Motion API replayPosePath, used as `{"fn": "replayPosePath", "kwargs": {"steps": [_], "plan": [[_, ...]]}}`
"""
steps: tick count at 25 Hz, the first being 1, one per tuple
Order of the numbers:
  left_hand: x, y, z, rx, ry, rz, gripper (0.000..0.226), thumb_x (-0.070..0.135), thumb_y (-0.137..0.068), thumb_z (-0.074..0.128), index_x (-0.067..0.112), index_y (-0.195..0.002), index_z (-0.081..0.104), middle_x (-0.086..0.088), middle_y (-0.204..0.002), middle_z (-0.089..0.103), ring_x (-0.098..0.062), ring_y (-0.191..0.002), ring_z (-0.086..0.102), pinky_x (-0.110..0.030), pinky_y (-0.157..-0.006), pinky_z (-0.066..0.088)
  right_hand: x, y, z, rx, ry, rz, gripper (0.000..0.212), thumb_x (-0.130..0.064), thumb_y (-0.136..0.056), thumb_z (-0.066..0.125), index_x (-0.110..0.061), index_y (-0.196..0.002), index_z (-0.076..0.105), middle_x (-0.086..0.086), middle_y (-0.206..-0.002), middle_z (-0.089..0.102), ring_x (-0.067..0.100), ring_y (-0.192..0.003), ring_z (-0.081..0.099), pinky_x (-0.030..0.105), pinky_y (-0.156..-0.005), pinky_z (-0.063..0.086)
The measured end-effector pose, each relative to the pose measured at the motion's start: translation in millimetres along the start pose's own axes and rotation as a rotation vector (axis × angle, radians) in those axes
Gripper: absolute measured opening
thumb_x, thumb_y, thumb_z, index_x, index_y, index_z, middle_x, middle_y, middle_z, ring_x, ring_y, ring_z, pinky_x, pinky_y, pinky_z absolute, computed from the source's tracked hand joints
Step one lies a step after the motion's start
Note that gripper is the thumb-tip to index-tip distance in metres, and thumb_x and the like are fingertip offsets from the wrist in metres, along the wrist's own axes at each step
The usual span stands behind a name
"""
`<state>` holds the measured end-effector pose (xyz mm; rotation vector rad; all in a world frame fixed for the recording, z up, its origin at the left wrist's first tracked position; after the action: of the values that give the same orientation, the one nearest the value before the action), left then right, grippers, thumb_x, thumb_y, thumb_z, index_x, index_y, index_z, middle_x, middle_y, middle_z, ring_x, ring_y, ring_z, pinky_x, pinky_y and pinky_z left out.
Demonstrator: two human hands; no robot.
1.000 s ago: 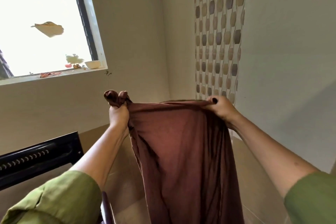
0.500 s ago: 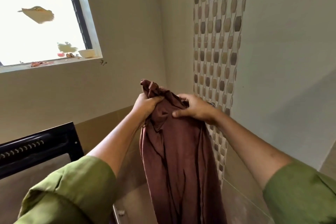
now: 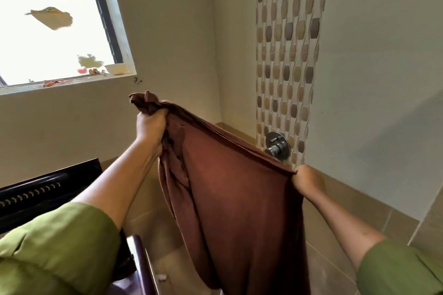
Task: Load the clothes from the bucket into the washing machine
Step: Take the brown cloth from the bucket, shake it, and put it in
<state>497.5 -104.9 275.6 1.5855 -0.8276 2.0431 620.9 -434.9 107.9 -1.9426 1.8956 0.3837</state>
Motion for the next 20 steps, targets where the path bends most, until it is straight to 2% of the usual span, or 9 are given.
{"fn": "replayPosePath", "kwargs": {"steps": [2, 4, 7, 10, 12, 14, 16, 18, 20], "plan": [[-6.6, -3.3, -9.9, 0.068, 0.085, -0.077, 0.006, 0.018, -0.085, 0.058, 0.019, -0.080, 0.062, -0.008, -0.079, 0.064, -0.026, -0.071, 0.063, -0.048, -0.083, 0.055, -13.7, -2.8, -26.5, 0.071, -0.258, 0.067, 0.023, -0.006, -0.089, 0.046, -0.007, -0.073, 0.063, 0.013, -0.077, 0.061, 0.034, -0.083, 0.063, 0.030, -0.062, 0.038], [-13.1, 5.4, -4.2, 0.050, 0.175, -0.227, 0.017, 0.033, -0.095, 0.054, 0.020, -0.088, 0.060, -0.003, -0.074, 0.067, -0.022, -0.065, 0.067, -0.041, -0.073, 0.058, -52.3, 0.2, -52.2, 0.131, -0.577, 0.011, 0.026, -0.014, -0.097, 0.047, -0.004, -0.079, 0.064, 0.013, -0.076, 0.061, 0.031, -0.080, 0.061, 0.030, -0.059, 0.036], [-28.3, 42.1, 36.7, -0.185, 0.161, -0.307, 0.022, 0.035, -0.099, 0.051, 0.018, -0.088, 0.061, -0.002, -0.068, 0.069, -0.012, -0.050, 0.067, -0.025, -0.048, 0.056, -134.1, 26.0, -74.0, -0.018, -1.057, -0.200, 0.025, -0.018, -0.098, 0.051, -0.017, -0.079, 0.067, 0.001, -0.073, 0.066, 0.016, -0.068, 0.060, 0.020, -0.056, 0.044], [-35.3, 84.4, 73.4, -0.558, 0.197, -0.249, 0.016, 0.027, -0.091, 0.061, 0.015, -0.103, 0.063, -0.006, -0.081, 0.075, -0.016, -0.071, 0.073, -0.029, -0.062, 0.060, -187.4, 43.9, -84.2, -0.187, -1.123, -0.439, 0.017, -0.007, -0.093, 0.056, -0.013, -0.085, 0.069, 0.006, -0.085, 0.069, 0.013, -0.076, 0.062, 0.022, -0.075, 0.052], [-33.4, 83.6, 75.1, -0.671, 0.114, -0.182, 0.024, 0.025, -0.080, 0.071, 0.015, -0.102, 0.066, -0.007, -0.090, 0.075, -0.022, -0.084, 0.071, -0.034, -0.077, 0.060, -189.2, 44.2, -89.6, -0.307, -1.179, -0.471, 0.018, -0.007, -0.094, 0.056, -0.012, -0.081, 0.068, 0.004, -0.080, 0.067, 0.012, -0.075, 0.062, 0.020, -0.073, 0.053], [-29.2, 70.4, 68.7, -0.693, -0.125, -0.089, 0.019, 0.010, -0.079, 0.077, 0.015, -0.095, 0.069, -0.007, -0.092, 0.074, -0.022, -0.088, 0.069, -0.037, -0.084, 0.058, -178.1, 42.7, -92.0, -0.384, -1.170, -0.499, 0.018, -0.016, -0.097, 0.054, -0.016, -0.086, 0.069, 0.000, -0.081, 0.068, 0.008, -0.073, 0.063, 0.016, -0.067, 0.054], [-24.5, 59.2, 66.5, -0.622, -0.297, -0.046, 0.013, 0.005, -0.077, 0.075, 0.012, -0.087, 0.070, -0.010, -0.088, 0.071, -0.025, -0.084, 0.066, -0.045, -0.087, 0.056, -166.0, 43.1, -86.9, -0.397, -1.215, -0.516, 0.016, -0.025, -0.098, 0.053, -0.017, -0.099, 0.066, 0.000, -0.089, 0.070, 0.007, -0.079, 0.065, 0.019, -0.072, 0.054], [-16.6, 59.6, 69.8, -0.562, -0.310, -0.050, 0.015, 0.015, -0.070, 0.073, 0.008, -0.083, 0.069, -0.015, -0.086, 0.069, -0.028, -0.082, 0.066, -0.052, -0.088, 0.054, -154.4, 45.4, -78.4, -0.421, -1.311, -0.526, 0.024, -0.027, -0.097, 0.054, -0.013, -0.115, 0.058, 0.000, -0.095, 0.070, 0.010, -0.086, 0.067, 0.024, -0.079, 0.055], [-11.5, 60.1, 73.0, -0.521, -0.277, -0.060, 0.023, 0.020, -0.068, 0.072, 0.005, -0.085, 0.069, -0.020, -0.091, 0.071, -0.034, -0.085, 0.069, -0.056, -0.089, 0.054, -141.0, 48.9, -64.6, -0.497, -1.248, -0.564, 0.036, -0.018, -0.093, 0.061, -0.012, -0.126, 0.049, 0.001, -0.102, 0.070, 0.015, -0.092, 0.068, 0.027, -0.084, 0.056]]}}
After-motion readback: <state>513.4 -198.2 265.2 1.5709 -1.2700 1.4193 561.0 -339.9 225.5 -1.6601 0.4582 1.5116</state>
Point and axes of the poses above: each hand's wrist, its own y-axis away from the middle knuckle, its own z-axis out of the palm, x = y × z, the point moved 1 cm from there along -y, towards the middle knuckle
